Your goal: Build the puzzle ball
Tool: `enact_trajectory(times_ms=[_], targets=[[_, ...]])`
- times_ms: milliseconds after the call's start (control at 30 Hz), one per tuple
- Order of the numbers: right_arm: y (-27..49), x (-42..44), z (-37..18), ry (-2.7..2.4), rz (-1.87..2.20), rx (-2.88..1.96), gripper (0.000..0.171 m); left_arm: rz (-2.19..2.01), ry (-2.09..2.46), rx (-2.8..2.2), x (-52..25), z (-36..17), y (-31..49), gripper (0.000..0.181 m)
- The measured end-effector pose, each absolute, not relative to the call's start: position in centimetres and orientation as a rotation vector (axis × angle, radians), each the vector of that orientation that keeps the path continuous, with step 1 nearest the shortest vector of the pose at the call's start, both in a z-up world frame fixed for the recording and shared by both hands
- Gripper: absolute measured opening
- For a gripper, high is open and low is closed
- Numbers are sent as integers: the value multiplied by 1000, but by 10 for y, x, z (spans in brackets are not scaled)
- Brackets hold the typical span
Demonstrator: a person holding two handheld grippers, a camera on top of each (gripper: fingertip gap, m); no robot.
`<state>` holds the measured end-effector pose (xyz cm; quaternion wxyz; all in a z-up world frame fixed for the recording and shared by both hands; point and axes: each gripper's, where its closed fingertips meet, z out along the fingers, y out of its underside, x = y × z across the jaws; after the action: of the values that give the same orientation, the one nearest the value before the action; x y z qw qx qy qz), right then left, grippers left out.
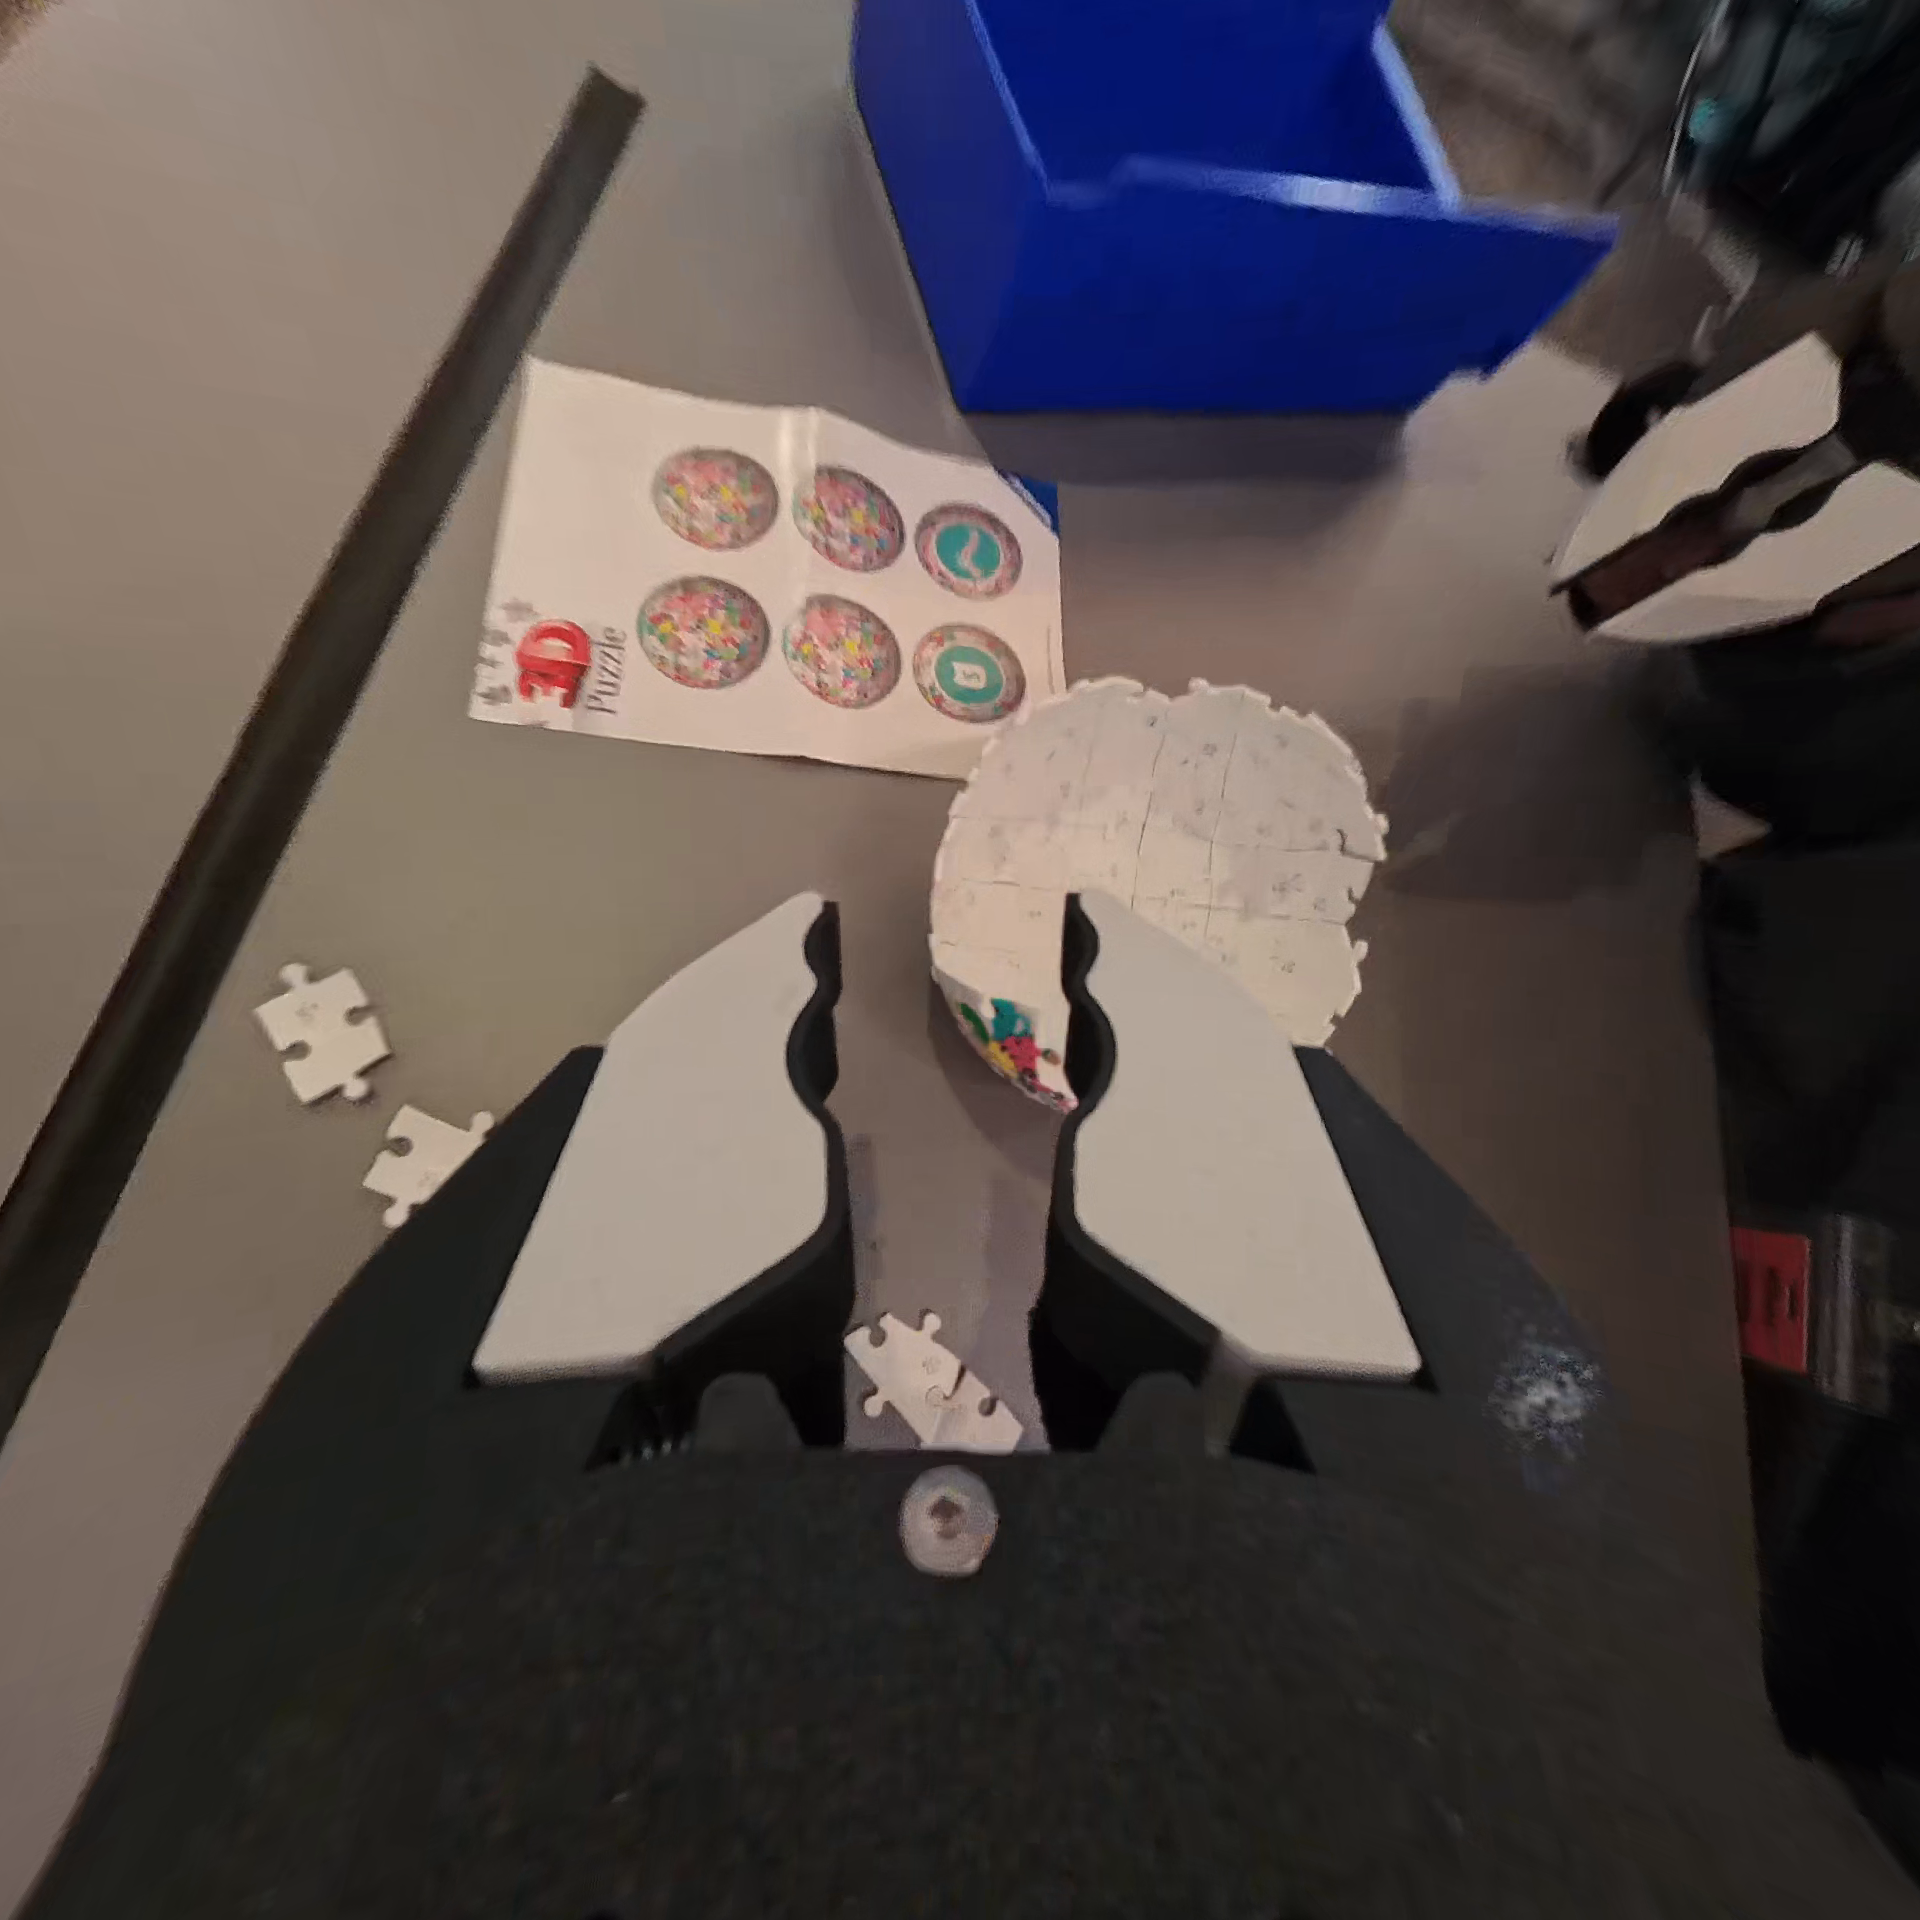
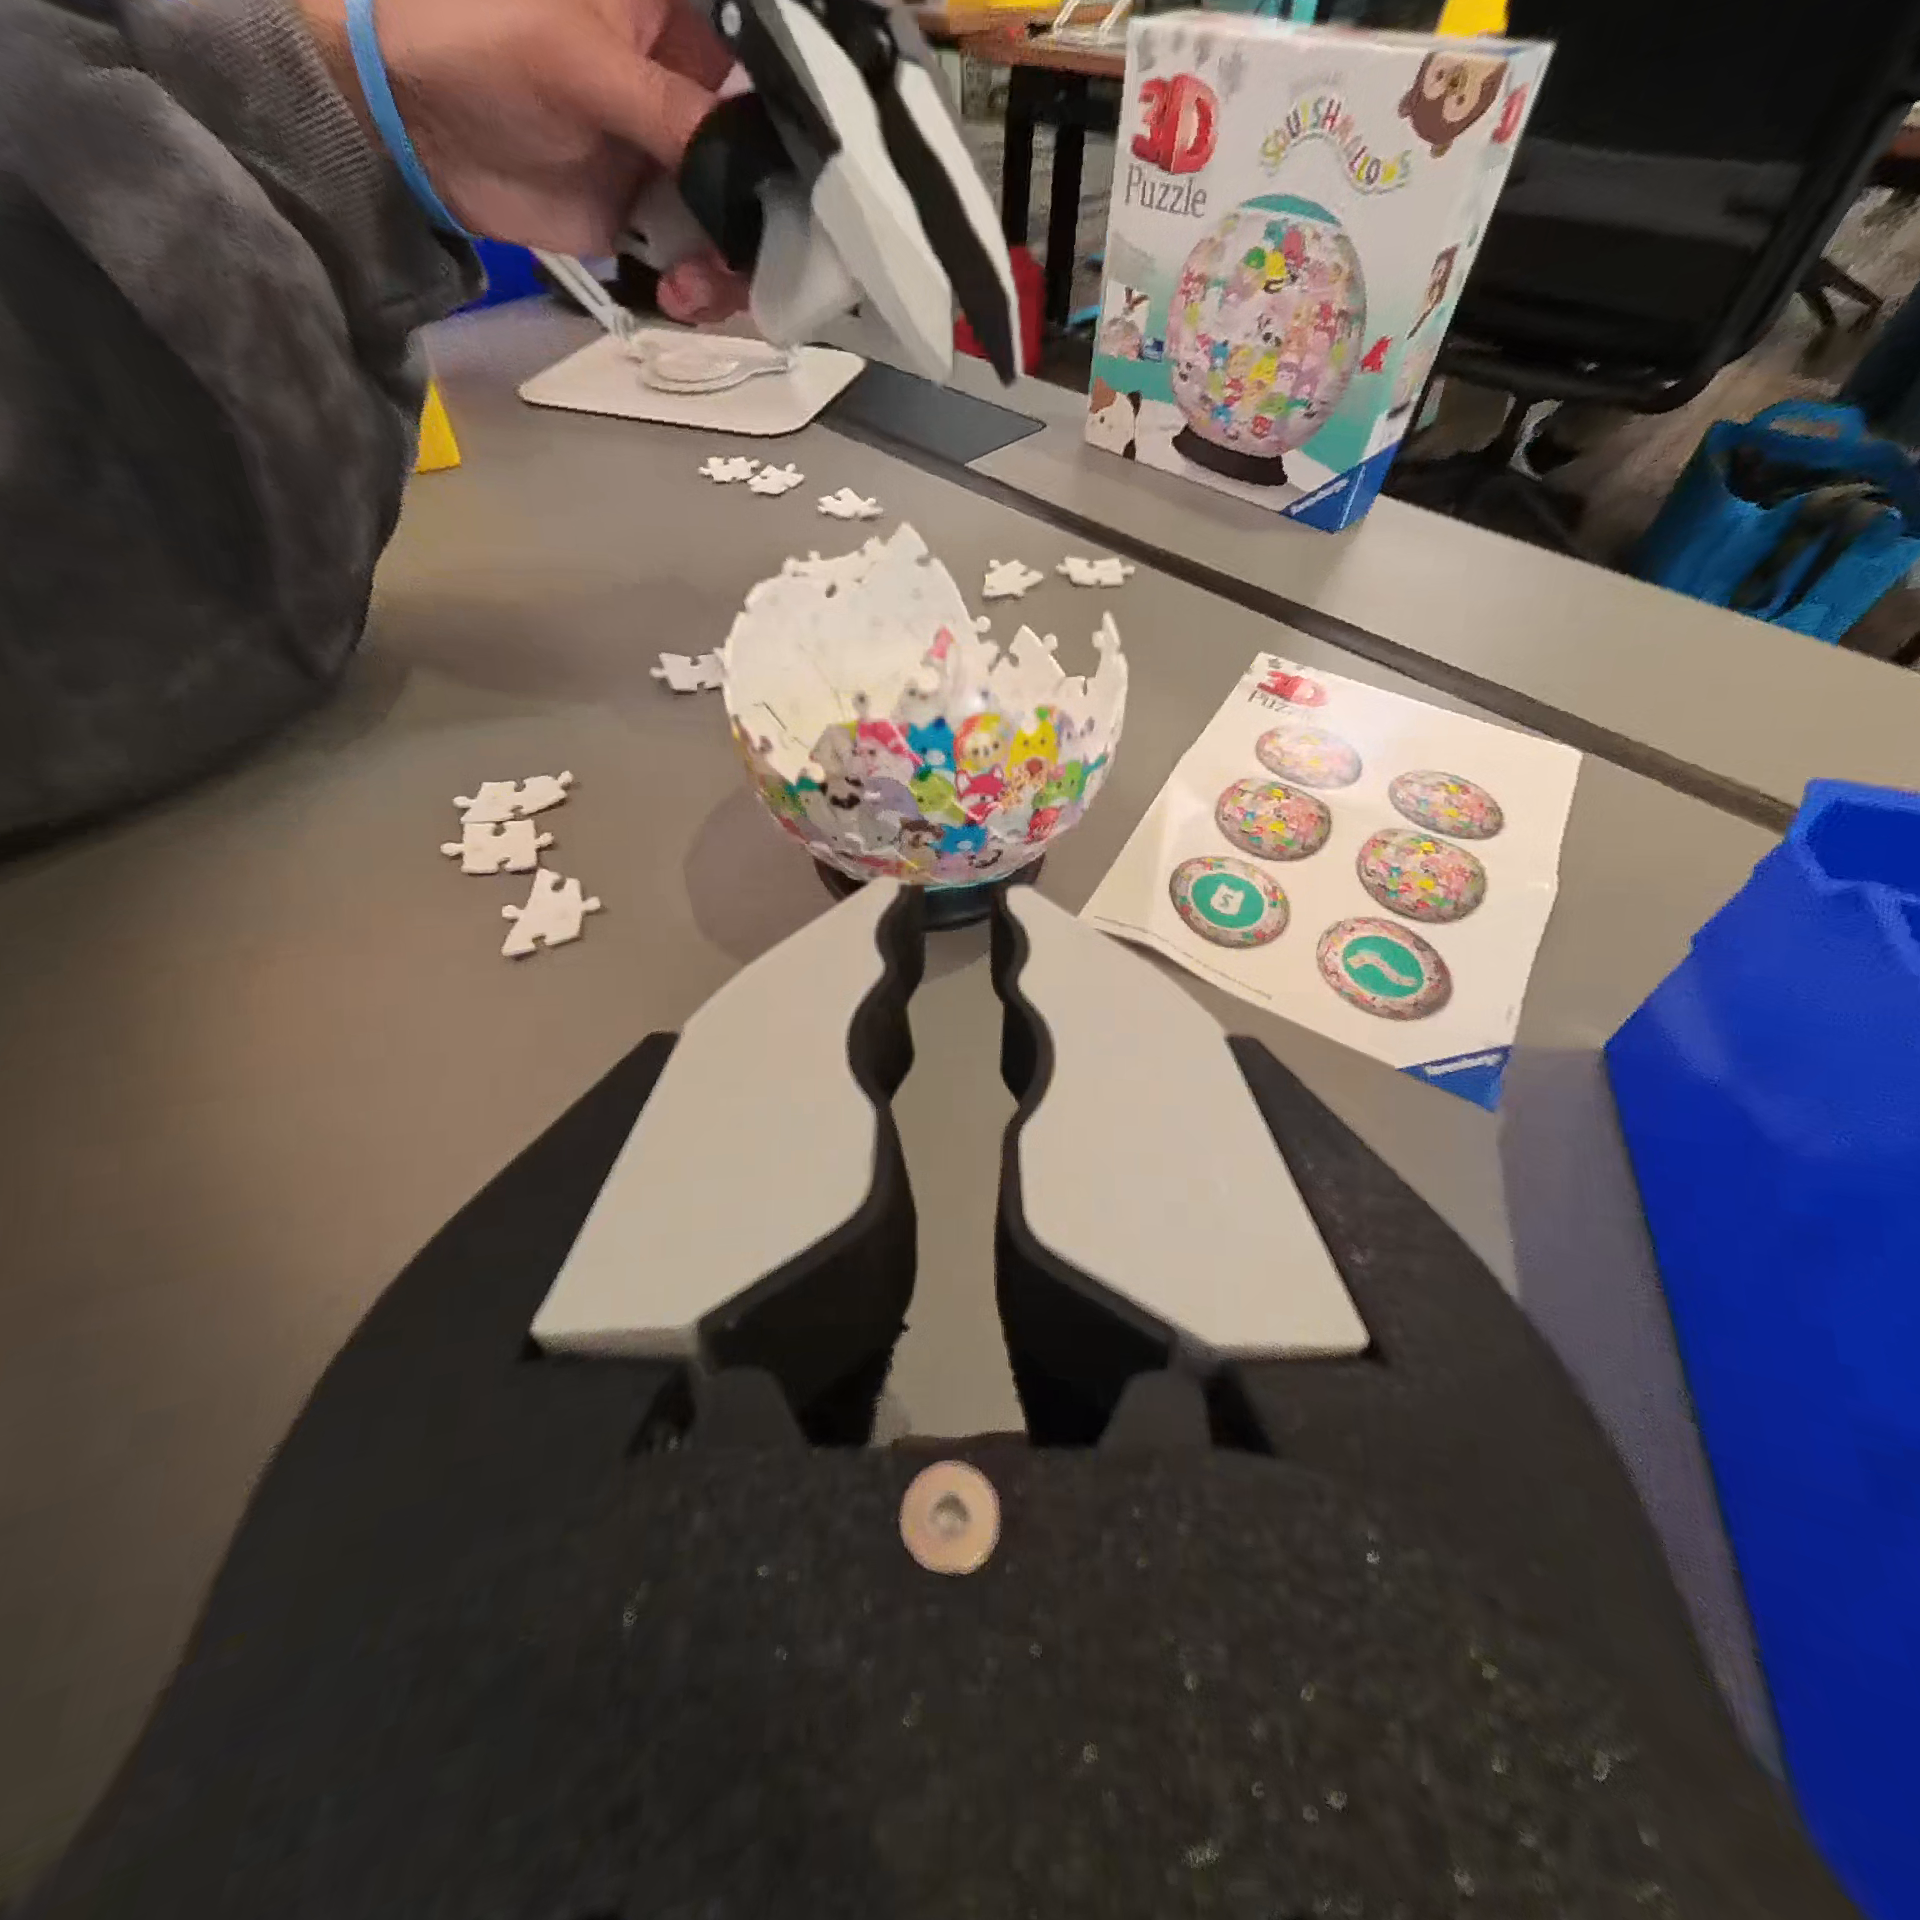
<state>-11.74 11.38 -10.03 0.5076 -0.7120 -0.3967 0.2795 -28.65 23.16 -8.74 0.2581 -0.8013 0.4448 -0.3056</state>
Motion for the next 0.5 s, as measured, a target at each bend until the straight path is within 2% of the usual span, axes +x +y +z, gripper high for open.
enact_trajectory(times_ms=[200, 333, 500], targets=[[90, -126, -125, -1028, 687, -1685, 12, -555, 1712, -2410, -257, -149, 220, 39], [84, -127, -118, -1093, 614, -1631, 12, -547, 1770, -2453, -245, -158, 235, 39], [79, -127, -116, -1115, 621, -1610, 12, -668, 1796, -2528, -233, -163, 232, 22]])
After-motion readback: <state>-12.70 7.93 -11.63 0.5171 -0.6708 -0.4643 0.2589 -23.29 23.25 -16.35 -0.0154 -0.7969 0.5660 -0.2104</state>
